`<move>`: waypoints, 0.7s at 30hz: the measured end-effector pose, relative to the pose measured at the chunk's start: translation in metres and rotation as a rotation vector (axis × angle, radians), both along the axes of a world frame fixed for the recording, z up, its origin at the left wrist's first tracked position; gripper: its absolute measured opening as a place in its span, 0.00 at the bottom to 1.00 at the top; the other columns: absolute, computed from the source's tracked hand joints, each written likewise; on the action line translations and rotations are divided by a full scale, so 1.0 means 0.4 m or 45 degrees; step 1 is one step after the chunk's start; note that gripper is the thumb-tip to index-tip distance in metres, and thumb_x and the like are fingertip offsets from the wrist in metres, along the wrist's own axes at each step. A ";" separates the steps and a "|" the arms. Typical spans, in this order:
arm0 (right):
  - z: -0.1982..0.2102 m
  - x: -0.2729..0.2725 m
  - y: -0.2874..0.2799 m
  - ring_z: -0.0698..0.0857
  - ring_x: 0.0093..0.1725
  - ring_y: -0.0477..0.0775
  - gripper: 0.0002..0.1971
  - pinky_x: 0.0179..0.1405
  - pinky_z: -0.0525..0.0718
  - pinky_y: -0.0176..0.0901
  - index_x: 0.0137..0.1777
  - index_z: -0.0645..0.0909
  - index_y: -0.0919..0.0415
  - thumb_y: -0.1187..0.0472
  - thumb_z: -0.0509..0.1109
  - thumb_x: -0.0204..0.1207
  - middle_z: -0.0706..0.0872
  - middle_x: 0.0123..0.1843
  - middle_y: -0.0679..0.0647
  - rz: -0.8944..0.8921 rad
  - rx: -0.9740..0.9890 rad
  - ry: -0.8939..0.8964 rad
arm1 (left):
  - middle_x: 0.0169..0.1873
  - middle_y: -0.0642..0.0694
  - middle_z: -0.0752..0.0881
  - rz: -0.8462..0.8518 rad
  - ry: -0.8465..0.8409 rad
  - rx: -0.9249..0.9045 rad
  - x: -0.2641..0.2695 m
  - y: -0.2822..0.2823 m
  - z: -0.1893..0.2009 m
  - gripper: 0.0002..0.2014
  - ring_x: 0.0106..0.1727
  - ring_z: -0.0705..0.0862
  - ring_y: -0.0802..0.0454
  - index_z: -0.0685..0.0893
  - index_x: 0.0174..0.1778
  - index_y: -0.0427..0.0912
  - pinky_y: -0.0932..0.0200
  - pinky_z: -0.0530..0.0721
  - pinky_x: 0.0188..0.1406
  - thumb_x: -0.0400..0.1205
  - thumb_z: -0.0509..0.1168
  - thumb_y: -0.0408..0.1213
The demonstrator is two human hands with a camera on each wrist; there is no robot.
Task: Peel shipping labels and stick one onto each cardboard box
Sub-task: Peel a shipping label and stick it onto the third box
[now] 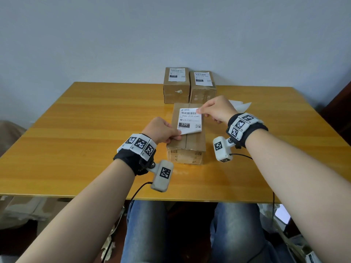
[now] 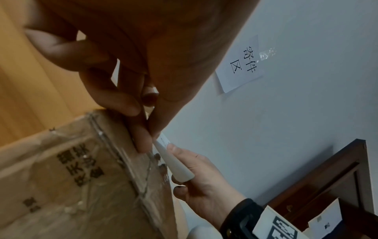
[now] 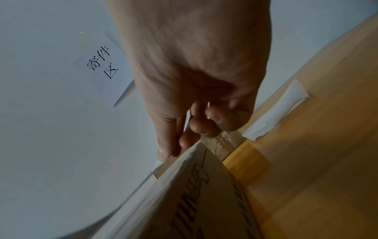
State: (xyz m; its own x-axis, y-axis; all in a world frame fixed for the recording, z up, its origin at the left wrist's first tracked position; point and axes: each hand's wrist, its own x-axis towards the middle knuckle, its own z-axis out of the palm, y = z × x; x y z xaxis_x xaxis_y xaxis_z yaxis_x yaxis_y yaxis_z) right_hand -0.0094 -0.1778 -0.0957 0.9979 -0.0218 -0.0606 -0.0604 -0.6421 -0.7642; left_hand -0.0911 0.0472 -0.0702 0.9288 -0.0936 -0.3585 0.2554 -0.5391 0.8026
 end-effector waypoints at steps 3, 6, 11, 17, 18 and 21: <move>-0.004 0.008 0.007 0.78 0.30 0.52 0.09 0.23 0.75 0.40 0.47 0.94 0.56 0.51 0.82 0.77 0.89 0.38 0.55 -0.031 0.011 0.003 | 0.35 0.51 0.92 -0.009 0.017 0.018 0.006 0.000 0.002 0.14 0.27 0.77 0.60 0.81 0.32 0.45 0.74 0.67 0.10 0.83 0.74 0.37; -0.007 0.012 0.017 0.77 0.28 0.50 0.09 0.22 0.74 0.39 0.47 0.94 0.57 0.51 0.82 0.77 0.88 0.36 0.52 -0.045 0.001 0.004 | 0.34 0.51 0.91 -0.015 0.026 0.035 0.010 -0.001 0.000 0.13 0.25 0.77 0.61 0.82 0.33 0.45 0.74 0.67 0.10 0.83 0.74 0.37; -0.018 0.016 0.024 0.81 0.26 0.48 0.09 0.18 0.77 0.36 0.47 0.93 0.58 0.52 0.82 0.77 0.88 0.35 0.51 -0.061 -0.016 0.014 | 0.30 0.50 0.89 -0.042 0.061 0.039 0.033 -0.002 -0.005 0.11 0.12 0.73 0.67 0.83 0.35 0.44 0.74 0.66 0.09 0.83 0.75 0.36; -0.023 0.017 0.018 0.85 0.26 0.48 0.09 0.18 0.81 0.37 0.51 0.93 0.61 0.56 0.82 0.77 0.90 0.38 0.53 -0.065 0.025 0.028 | 0.34 0.51 0.92 -0.085 0.100 0.154 0.061 -0.001 -0.005 0.11 0.14 0.75 0.67 0.90 0.56 0.37 0.75 0.65 0.10 0.82 0.76 0.40; -0.024 0.017 0.018 0.85 0.26 0.49 0.09 0.18 0.81 0.37 0.51 0.93 0.61 0.56 0.82 0.77 0.90 0.38 0.54 -0.066 0.030 0.026 | 0.36 0.50 0.92 -0.096 0.107 0.180 0.065 -0.002 -0.004 0.13 0.17 0.75 0.65 0.90 0.58 0.37 0.75 0.65 0.10 0.82 0.76 0.41; -0.025 0.014 0.017 0.86 0.26 0.49 0.08 0.19 0.82 0.38 0.50 0.93 0.62 0.57 0.82 0.77 0.90 0.38 0.54 -0.069 0.045 0.019 | 0.36 0.51 0.92 -0.130 0.130 0.243 0.073 -0.002 -0.001 0.15 0.24 0.75 0.61 0.90 0.60 0.38 0.75 0.65 0.11 0.81 0.76 0.43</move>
